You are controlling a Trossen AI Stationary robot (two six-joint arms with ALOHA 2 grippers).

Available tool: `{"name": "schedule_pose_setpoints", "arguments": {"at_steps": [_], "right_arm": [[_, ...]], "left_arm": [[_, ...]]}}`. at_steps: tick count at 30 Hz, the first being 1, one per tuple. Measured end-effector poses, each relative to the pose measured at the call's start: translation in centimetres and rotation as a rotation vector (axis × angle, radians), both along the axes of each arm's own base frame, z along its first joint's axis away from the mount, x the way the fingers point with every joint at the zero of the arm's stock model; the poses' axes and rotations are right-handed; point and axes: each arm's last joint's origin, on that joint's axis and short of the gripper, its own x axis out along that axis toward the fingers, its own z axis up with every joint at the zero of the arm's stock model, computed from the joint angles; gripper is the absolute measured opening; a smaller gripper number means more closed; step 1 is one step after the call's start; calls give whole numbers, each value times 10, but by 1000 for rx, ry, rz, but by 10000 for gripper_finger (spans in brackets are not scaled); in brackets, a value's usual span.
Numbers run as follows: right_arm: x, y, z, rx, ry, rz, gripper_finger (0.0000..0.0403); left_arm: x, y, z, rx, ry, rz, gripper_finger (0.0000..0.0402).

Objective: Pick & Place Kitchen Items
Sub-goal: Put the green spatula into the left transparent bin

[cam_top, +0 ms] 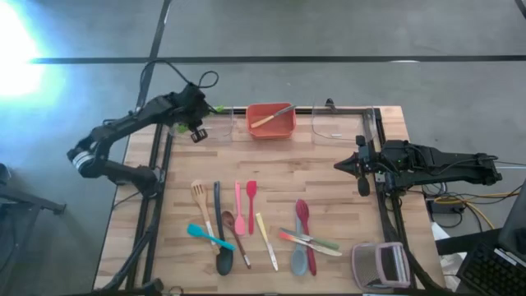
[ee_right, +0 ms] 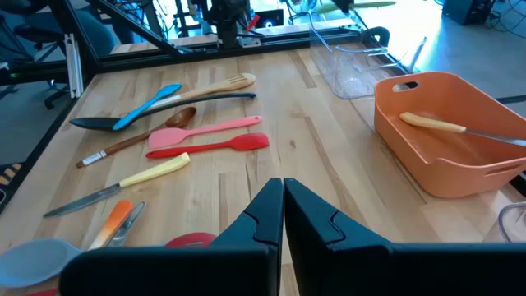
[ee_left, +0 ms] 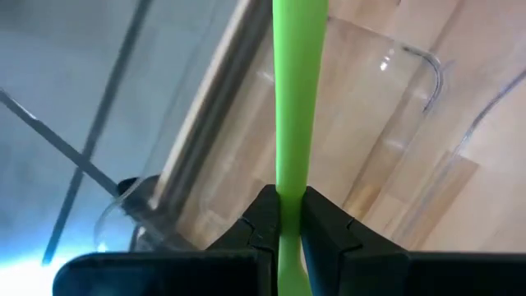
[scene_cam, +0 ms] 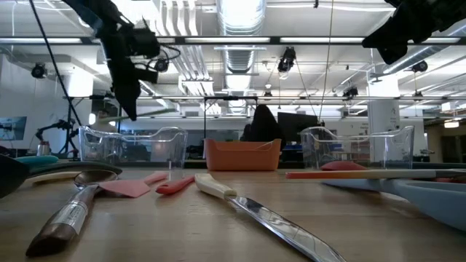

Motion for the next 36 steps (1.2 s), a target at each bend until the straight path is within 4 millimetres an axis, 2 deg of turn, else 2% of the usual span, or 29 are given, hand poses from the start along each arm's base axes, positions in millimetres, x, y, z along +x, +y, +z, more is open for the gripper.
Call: {"name": "schedule_pose_setpoints", "arguments": {"at_steps": [6,14,28,36], "right_arm": [[0,0,0,0,0,0,8],[0,0,0,0,0,0,8],[0,0,0,0,0,0,8],[0,0,0,0,0,0,8]], "left_arm": [[15,21,-17,-91,59,-24,32],[20,43,-46,-206,175,-18,32],[34,66,-92,-344,220,-49,32],[41,73,-101,-405,181,-61,32]]}}
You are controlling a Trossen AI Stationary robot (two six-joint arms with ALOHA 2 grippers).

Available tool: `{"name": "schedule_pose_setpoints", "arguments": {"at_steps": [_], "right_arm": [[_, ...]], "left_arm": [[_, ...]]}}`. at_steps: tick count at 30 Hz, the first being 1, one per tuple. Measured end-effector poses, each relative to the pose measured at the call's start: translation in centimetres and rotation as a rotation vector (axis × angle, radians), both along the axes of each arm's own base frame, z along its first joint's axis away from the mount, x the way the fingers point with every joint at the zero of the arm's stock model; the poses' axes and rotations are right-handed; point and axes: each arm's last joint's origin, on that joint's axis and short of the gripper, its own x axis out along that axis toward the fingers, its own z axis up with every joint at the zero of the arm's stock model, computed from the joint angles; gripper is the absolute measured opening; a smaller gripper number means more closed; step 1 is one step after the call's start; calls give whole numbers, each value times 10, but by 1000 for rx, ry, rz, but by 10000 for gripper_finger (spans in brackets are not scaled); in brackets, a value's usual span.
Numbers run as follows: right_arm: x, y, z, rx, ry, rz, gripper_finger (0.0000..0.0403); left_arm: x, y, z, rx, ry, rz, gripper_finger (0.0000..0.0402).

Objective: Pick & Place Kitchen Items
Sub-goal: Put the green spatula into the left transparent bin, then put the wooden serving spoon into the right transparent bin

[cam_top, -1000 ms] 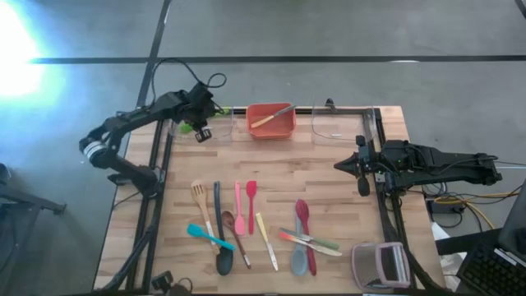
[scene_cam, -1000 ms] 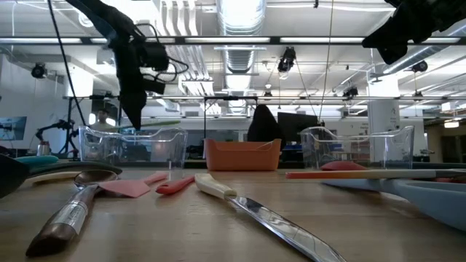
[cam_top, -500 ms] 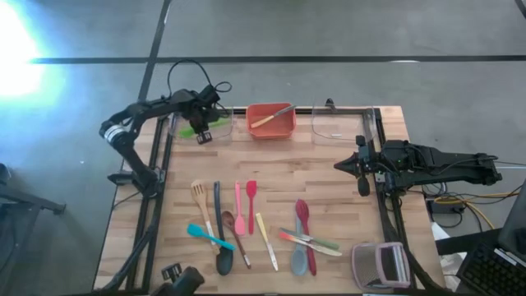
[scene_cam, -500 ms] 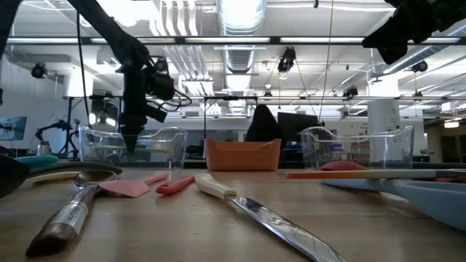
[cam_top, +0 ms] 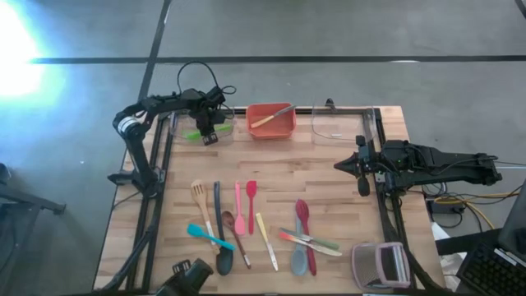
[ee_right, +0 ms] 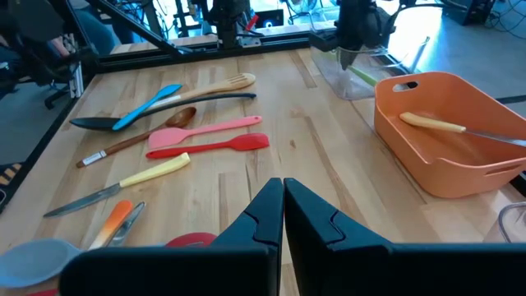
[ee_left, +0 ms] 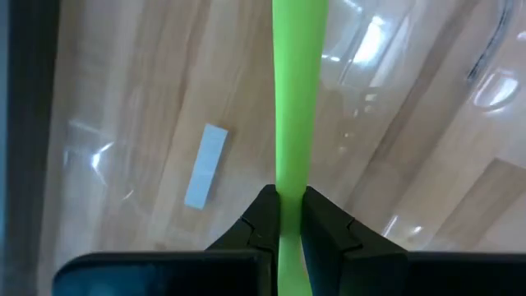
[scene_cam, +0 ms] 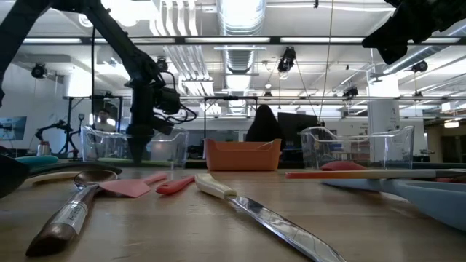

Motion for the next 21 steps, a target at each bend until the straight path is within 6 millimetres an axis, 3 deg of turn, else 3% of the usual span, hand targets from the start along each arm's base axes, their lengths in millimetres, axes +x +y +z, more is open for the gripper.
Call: {"name": "schedule_pose_setpoints", "arguments": {"at_steps": [4,13,21], "right_arm": [[0,0,0,0,0,0,8],[0,0,0,0,0,0,8],[0,0,0,0,0,0,8]], "left_arm": [[0,1,1,2,-7,18,34],[1,2,5,19,0,30,137],[-3,1,12,22,97,51,158]]}}
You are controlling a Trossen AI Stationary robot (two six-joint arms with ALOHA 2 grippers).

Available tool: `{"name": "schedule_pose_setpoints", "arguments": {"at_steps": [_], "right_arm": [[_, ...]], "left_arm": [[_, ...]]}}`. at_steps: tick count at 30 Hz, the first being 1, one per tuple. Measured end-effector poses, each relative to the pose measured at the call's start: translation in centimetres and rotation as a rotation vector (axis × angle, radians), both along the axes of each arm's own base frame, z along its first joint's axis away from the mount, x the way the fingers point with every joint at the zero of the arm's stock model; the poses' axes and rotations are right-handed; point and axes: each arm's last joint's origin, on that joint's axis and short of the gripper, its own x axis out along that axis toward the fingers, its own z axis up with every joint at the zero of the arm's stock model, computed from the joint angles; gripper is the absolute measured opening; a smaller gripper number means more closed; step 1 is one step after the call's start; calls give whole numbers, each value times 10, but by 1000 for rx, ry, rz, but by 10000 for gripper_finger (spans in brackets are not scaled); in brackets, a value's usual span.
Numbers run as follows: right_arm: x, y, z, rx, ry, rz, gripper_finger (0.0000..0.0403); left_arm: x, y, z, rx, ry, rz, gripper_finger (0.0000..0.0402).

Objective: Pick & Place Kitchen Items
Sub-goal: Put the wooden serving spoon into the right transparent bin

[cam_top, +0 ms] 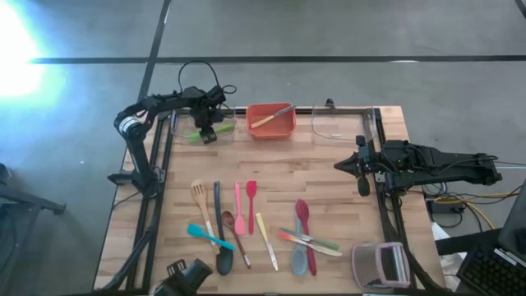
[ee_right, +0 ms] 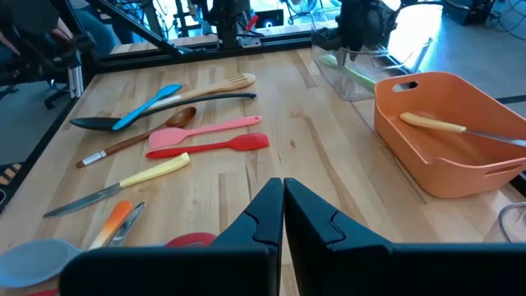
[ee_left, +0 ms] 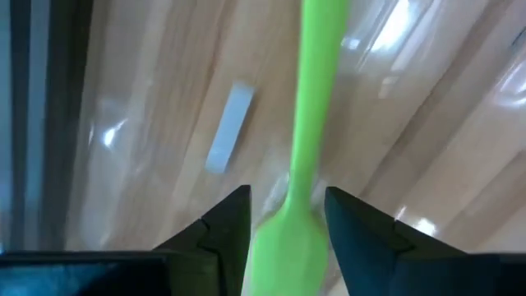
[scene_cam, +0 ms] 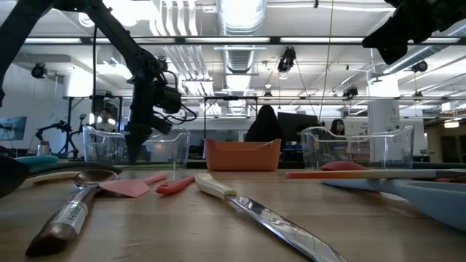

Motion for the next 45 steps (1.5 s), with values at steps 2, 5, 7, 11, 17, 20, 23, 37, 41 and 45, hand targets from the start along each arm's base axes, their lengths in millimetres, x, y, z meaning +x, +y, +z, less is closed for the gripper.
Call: {"name": "schedule_pose_setpoints", "arguments": {"at_steps": [2,5,7,11,17,20,23,37,41,45], "right_arm": [[0,0,0,0,0,0,8],[0,0,0,0,0,0,8],[0,0,0,0,0,0,8],[0,0,0,0,0,0,8],[0,0,0,0,0,0,8],[0,0,0,0,0,0,8],[0,0,0,0,0,0,8],[-2,0,-2,-154,35,61,8],[-2,0,-2,-454,60,187,8],[-2,0,-2,-602,71,249,8]], "left_arm": [[-3,-2,7,0,52,5,158],[-7,-5,22,7,74,19,158],[-9,-8,33,14,65,28,158],[-13,-14,61,75,6,49,157],[-23,-35,104,155,-157,71,157],[-25,-50,124,154,-309,74,156],[-26,-66,145,172,-486,61,155],[-12,-157,193,301,-1054,-122,155],[-11,-185,182,351,-1129,-188,155],[-13,-208,165,408,-1173,-213,155]]}}
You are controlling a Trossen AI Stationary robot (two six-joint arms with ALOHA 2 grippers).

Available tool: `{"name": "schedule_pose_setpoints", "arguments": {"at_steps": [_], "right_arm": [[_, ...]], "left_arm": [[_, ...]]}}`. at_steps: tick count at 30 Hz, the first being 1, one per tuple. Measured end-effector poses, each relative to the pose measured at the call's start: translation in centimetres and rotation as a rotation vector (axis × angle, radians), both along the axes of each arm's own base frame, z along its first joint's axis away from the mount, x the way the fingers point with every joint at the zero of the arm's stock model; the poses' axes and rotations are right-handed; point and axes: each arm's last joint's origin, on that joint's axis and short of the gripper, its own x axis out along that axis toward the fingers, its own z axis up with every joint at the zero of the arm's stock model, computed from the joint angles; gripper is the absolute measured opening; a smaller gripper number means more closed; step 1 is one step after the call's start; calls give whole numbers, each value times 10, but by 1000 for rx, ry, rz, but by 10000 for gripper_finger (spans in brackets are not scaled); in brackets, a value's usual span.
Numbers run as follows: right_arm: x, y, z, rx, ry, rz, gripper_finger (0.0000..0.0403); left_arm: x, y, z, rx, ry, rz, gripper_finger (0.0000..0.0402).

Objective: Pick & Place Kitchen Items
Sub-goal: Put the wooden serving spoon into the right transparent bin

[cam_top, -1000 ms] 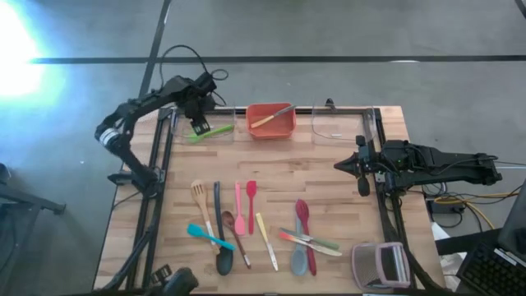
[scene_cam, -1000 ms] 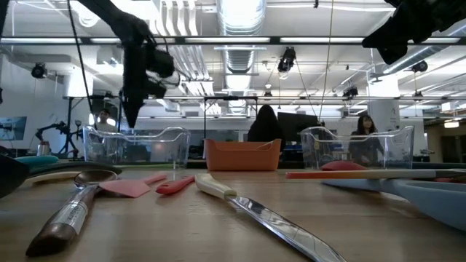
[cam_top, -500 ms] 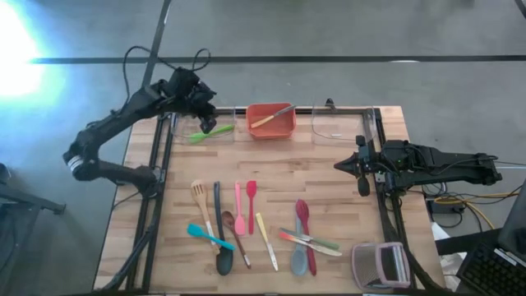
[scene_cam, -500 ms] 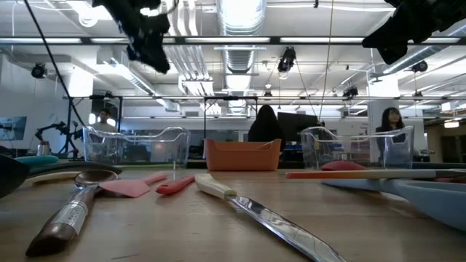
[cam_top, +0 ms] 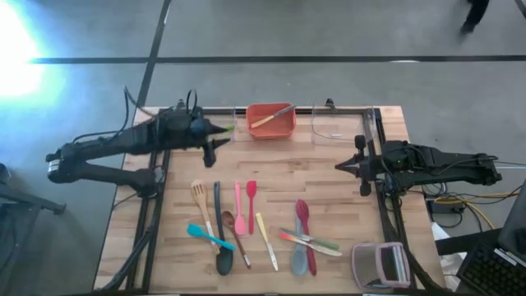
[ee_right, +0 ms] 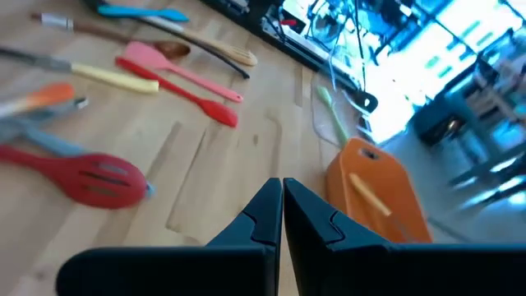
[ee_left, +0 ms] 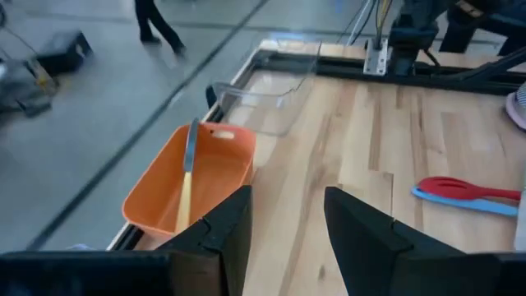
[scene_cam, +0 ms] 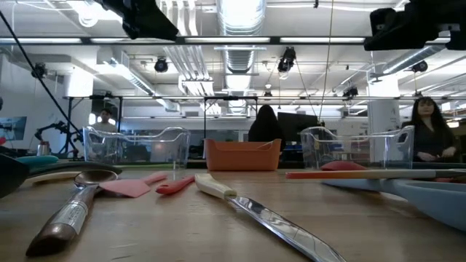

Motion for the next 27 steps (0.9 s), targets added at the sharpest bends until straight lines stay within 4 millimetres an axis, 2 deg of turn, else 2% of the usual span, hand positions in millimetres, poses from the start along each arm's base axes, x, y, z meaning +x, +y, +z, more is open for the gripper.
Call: {"name": "schedule_pose_setpoints", "arguments": {"at_steps": [8,17,20,22,27], "right_arm": [[0,0,0,23,-1,-7,8],[1,-1,1,77,-22,-58,8],[1,-1,3,183,-49,-99,8],[2,-1,5,315,-86,-149,8],[10,-1,19,546,-244,-195,8]], "left_arm": [[-11,-34,-47,15,-178,-140,155],[-36,-47,-91,27,-338,-172,155],[-41,-49,-103,25,-346,-188,155],[-44,-50,-110,23,-345,-195,155],[-50,-52,-126,-22,-342,-203,155]]}}
